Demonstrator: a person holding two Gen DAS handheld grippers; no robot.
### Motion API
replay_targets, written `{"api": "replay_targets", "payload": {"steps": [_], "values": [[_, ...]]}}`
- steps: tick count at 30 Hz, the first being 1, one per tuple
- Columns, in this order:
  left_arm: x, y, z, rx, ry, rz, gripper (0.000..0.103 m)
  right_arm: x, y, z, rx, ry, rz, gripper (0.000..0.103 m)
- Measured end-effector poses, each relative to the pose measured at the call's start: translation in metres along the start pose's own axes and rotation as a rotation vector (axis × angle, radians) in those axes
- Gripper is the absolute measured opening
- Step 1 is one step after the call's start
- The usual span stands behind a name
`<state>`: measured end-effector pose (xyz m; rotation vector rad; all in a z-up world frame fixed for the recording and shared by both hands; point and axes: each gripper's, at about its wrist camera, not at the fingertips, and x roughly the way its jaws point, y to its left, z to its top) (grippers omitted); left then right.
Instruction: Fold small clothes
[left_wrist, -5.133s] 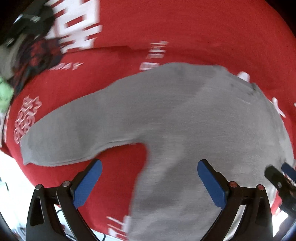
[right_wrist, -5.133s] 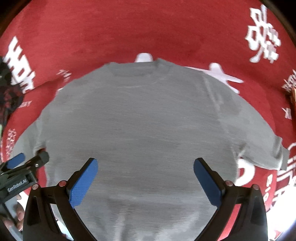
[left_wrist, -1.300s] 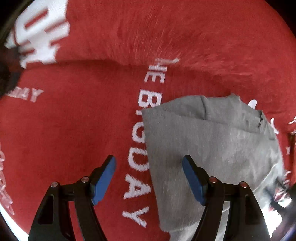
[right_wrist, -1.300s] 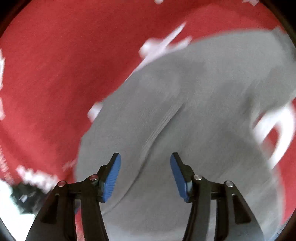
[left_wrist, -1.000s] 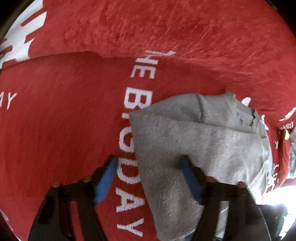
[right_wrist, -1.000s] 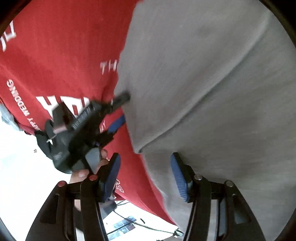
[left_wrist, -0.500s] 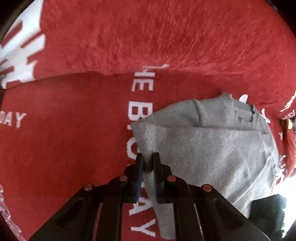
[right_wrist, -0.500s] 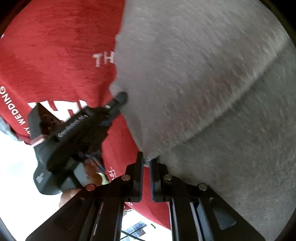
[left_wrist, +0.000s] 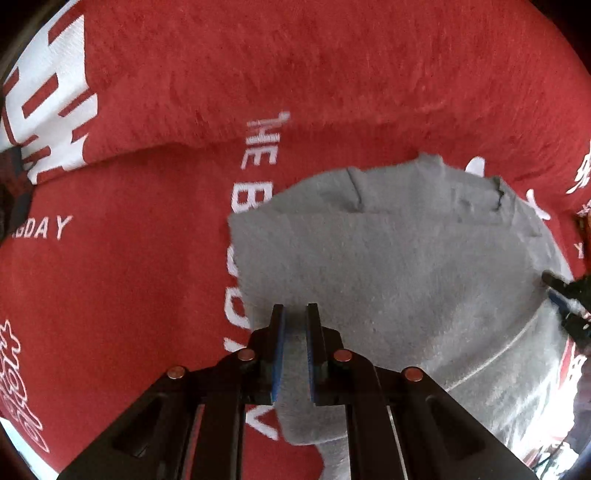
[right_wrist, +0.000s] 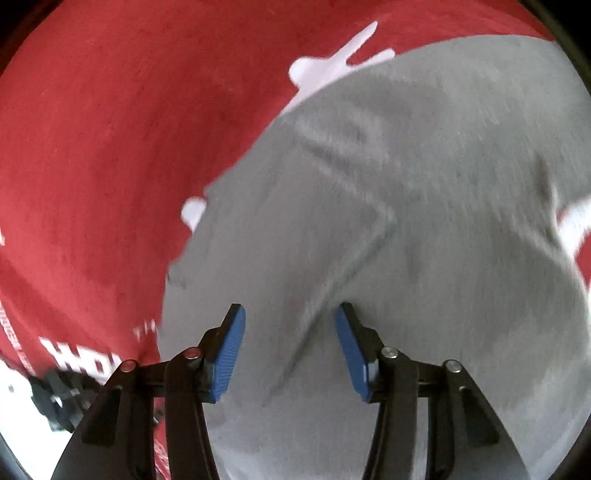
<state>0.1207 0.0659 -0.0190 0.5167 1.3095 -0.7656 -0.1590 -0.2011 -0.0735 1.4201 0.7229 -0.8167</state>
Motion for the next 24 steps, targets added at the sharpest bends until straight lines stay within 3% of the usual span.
{"api": "replay_targets", "payload": {"steps": [1, 6, 8, 11, 15, 17, 19, 21, 23, 24], "values": [[0.001, -0.002, -0.002, 0.003, -0.002, 0.015, 0.011, 0.002, 0.004, 0.004, -0.025, 0.006, -0.04, 0.007], [0.005, -0.008, -0.005, 0.025, -0.012, 0.048, 0.011, -0.008, 0.022, -0.001, -0.172, -0.026, -0.098, 0.007], [0.005, -0.01, -0.004, 0.033, -0.01, 0.058, 0.011, -0.002, 0.012, -0.003, -0.166, -0.005, -0.139, 0.007], [0.007, -0.016, -0.003, 0.022, 0.0, 0.062, 0.011, 0.0, -0.003, -0.006, -0.117, 0.001, -0.118, 0.007], [0.007, -0.026, -0.004, 0.013, 0.022, 0.072, 0.011, -0.009, -0.002, -0.01, -0.111, 0.003, -0.206, 0.009], [0.002, -0.029, -0.007, 0.014, 0.026, 0.077, 0.011, -0.019, -0.006, -0.013, -0.119, 0.003, -0.25, 0.013], [-0.005, -0.034, -0.013, 0.017, 0.029, 0.075, 0.011, -0.031, -0.014, -0.015, -0.11, 0.007, -0.246, 0.013], [-0.011, -0.038, -0.018, 0.02, 0.038, 0.074, 0.011, -0.041, -0.021, -0.02, -0.106, 0.021, -0.24, 0.02], [-0.015, -0.043, -0.024, 0.024, 0.052, 0.083, 0.011, -0.051, -0.028, -0.028, -0.107, 0.035, -0.243, 0.042], [-0.018, -0.045, -0.027, 0.026, 0.053, 0.089, 0.011, -0.055, -0.03, -0.033, -0.11, 0.038, -0.245, 0.045]]}}
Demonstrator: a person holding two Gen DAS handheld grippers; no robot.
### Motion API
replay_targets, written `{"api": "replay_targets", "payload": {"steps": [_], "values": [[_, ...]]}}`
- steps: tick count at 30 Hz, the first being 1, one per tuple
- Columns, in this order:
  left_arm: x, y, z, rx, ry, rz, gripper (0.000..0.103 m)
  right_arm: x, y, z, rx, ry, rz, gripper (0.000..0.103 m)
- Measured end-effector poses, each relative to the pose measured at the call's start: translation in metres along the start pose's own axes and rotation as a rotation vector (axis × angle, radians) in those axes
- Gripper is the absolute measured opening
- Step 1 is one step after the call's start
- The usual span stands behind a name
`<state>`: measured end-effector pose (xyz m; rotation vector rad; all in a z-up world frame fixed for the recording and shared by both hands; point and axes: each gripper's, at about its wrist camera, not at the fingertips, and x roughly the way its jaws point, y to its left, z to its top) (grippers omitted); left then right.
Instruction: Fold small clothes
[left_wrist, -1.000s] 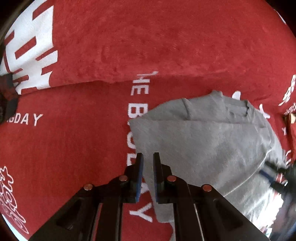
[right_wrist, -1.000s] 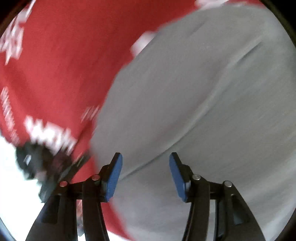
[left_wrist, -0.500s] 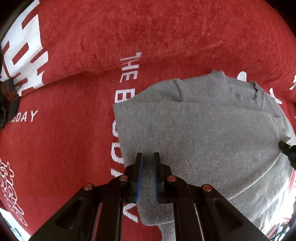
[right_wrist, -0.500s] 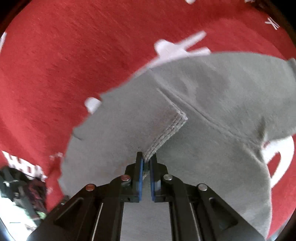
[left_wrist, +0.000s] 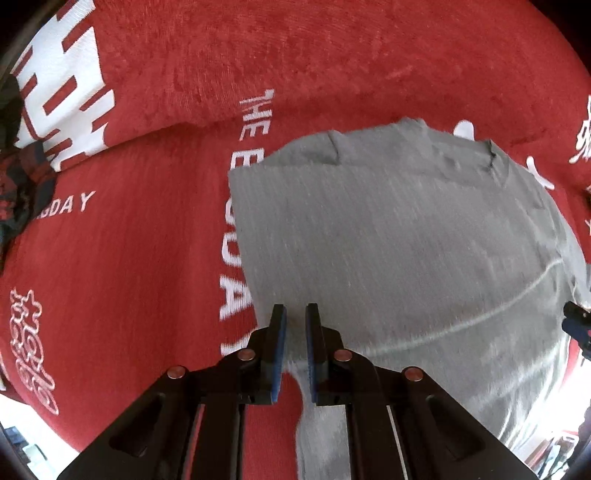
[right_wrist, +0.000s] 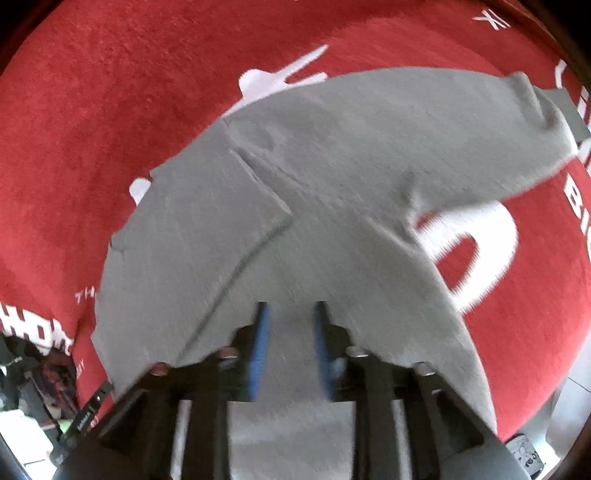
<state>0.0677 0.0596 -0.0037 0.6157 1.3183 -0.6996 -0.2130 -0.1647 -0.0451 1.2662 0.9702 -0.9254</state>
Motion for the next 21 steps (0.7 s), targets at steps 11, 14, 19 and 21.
{"api": "replay_targets", "payload": {"steps": [11, 14, 19, 21], "values": [[-0.029, -0.031, -0.029, 0.069, -0.066, -0.015, 0.102, -0.028, -0.009, -0.053, -0.057, 0.021, 0.084, 0.055], [-0.032, -0.041, -0.035, 0.097, -0.058, -0.011, 0.102, -0.03, -0.011, -0.063, -0.058, 0.024, 0.109, 0.057], [-0.025, -0.063, -0.044, 0.136, -0.004, -0.042, 0.102, -0.033, -0.027, -0.077, -0.03, 0.031, 0.131, 0.057], [-0.02, -0.076, -0.047, 0.164, 0.019, -0.047, 0.102, -0.034, -0.037, -0.079, -0.021, 0.032, 0.135, 0.057]]}}
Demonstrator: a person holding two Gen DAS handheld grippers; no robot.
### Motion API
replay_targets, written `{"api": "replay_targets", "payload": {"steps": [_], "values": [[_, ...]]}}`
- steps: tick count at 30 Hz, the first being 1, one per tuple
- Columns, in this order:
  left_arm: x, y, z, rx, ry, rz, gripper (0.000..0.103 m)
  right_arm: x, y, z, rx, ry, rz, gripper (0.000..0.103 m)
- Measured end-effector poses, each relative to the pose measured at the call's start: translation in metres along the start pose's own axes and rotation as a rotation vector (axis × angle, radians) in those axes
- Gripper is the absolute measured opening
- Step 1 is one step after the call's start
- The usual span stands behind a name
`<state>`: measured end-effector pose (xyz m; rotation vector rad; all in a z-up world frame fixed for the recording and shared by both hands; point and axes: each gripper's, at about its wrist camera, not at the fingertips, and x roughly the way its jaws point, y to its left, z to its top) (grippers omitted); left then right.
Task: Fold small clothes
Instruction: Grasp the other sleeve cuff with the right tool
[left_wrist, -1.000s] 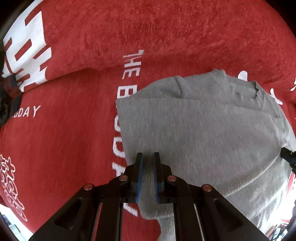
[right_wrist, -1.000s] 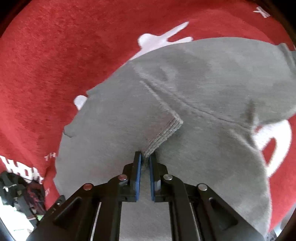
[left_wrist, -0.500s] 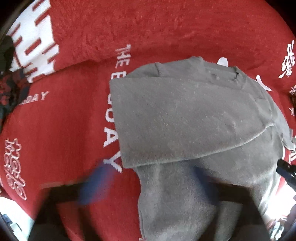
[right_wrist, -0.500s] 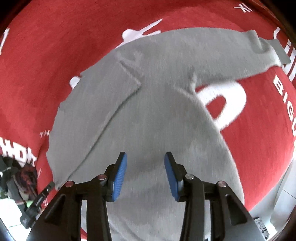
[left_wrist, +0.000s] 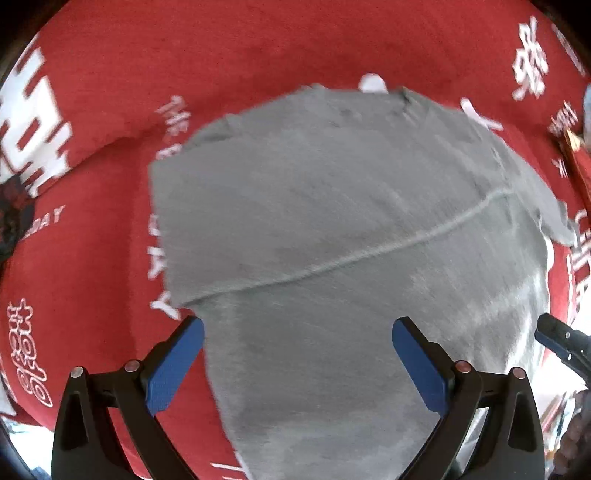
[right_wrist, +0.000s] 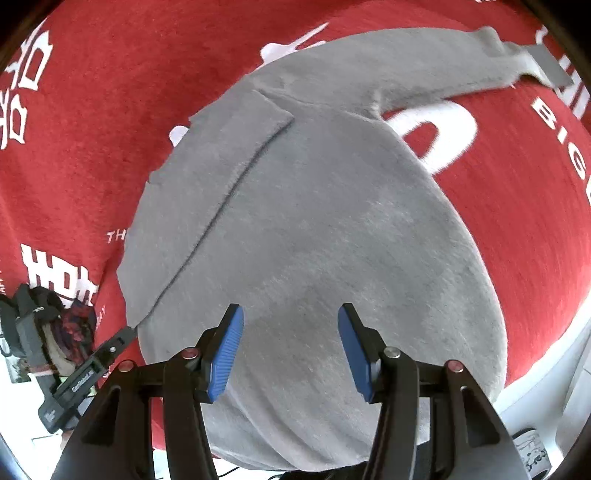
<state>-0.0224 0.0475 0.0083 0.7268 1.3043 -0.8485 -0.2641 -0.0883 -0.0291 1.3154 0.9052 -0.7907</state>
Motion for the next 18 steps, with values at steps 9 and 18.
{"api": "replay_targets", "payload": {"steps": [9, 18], "values": [[0.003, -0.075, 0.014, 0.03, 0.001, 0.006, 0.102, -0.025, -0.081, 0.044, 0.124, -0.045, 0.042, 0.057], [0.021, -0.172, 0.055, 0.09, 0.014, -0.014, 0.102, -0.062, -0.196, 0.127, 0.372, -0.168, 0.086, 0.057]]}}
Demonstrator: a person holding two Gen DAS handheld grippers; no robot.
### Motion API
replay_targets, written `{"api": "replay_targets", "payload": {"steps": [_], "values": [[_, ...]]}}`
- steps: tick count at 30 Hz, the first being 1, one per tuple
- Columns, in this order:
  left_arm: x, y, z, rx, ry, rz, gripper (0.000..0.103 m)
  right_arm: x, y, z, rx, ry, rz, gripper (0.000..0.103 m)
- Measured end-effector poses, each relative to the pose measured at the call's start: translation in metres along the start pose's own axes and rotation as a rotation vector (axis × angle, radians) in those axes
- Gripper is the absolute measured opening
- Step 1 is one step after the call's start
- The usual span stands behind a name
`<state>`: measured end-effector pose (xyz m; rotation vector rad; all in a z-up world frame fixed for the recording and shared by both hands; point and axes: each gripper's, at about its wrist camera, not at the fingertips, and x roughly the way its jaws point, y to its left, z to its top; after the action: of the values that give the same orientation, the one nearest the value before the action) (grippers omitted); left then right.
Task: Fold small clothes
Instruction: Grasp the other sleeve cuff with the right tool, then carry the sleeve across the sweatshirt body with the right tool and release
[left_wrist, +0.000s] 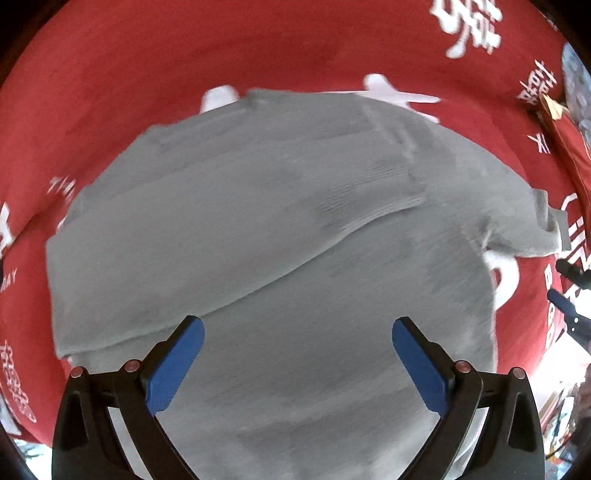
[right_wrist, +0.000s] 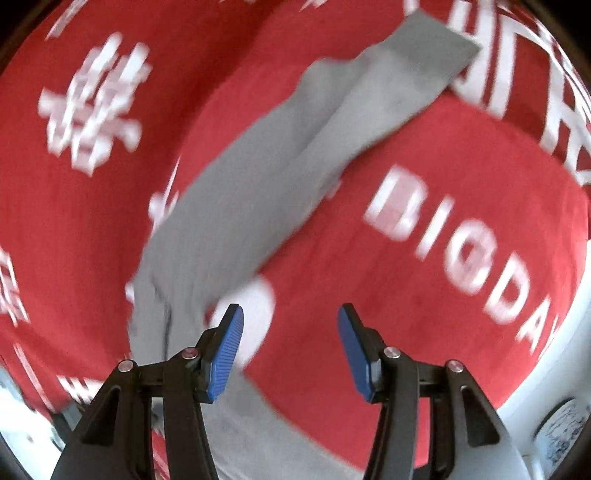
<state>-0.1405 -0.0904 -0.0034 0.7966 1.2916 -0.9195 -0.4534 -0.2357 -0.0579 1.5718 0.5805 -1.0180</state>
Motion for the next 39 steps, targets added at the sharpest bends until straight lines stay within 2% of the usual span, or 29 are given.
{"api": "replay_targets", "payload": {"steps": [5, 10, 21, 27, 28, 29, 30, 31, 34, 39], "values": [[0.007, -0.029, 0.018, 0.004, 0.016, 0.011, 0.102, -0.002, -0.025, 0.038, 0.092, -0.03, 0.031, 0.061], [0.011, -0.042, 0.025, -0.021, 0.03, 0.01, 0.102, 0.0, -0.045, 0.053, 0.215, -0.052, 0.111, 0.061], [0.015, -0.035, 0.029, -0.074, 0.043, 0.027, 0.102, 0.013, -0.056, 0.083, 0.389, -0.12, 0.257, 0.061], [0.012, -0.028, 0.029, -0.085, 0.039, 0.027, 0.102, 0.018, -0.052, 0.089, 0.447, -0.128, 0.29, 0.061], [0.012, -0.026, 0.03, -0.091, 0.039, 0.027, 0.102, 0.018, -0.051, 0.089, 0.451, -0.119, 0.292, 0.053], [0.012, -0.023, 0.031, -0.095, 0.038, 0.026, 0.102, 0.019, -0.049, 0.09, 0.452, -0.109, 0.298, 0.026], [0.012, -0.021, 0.03, -0.1, 0.036, 0.029, 0.102, 0.02, -0.046, 0.09, 0.448, -0.094, 0.311, 0.011], [0.011, -0.018, 0.029, -0.102, 0.033, 0.033, 0.102, 0.02, -0.043, 0.09, 0.439, -0.086, 0.332, 0.006], [0.009, -0.007, 0.026, -0.104, 0.026, 0.031, 0.102, 0.012, -0.019, 0.093, 0.34, -0.089, 0.364, 0.005], [0.004, 0.013, 0.022, -0.134, 0.02, 0.027, 0.102, 0.001, 0.053, 0.092, 0.078, -0.067, 0.417, 0.006]]}}
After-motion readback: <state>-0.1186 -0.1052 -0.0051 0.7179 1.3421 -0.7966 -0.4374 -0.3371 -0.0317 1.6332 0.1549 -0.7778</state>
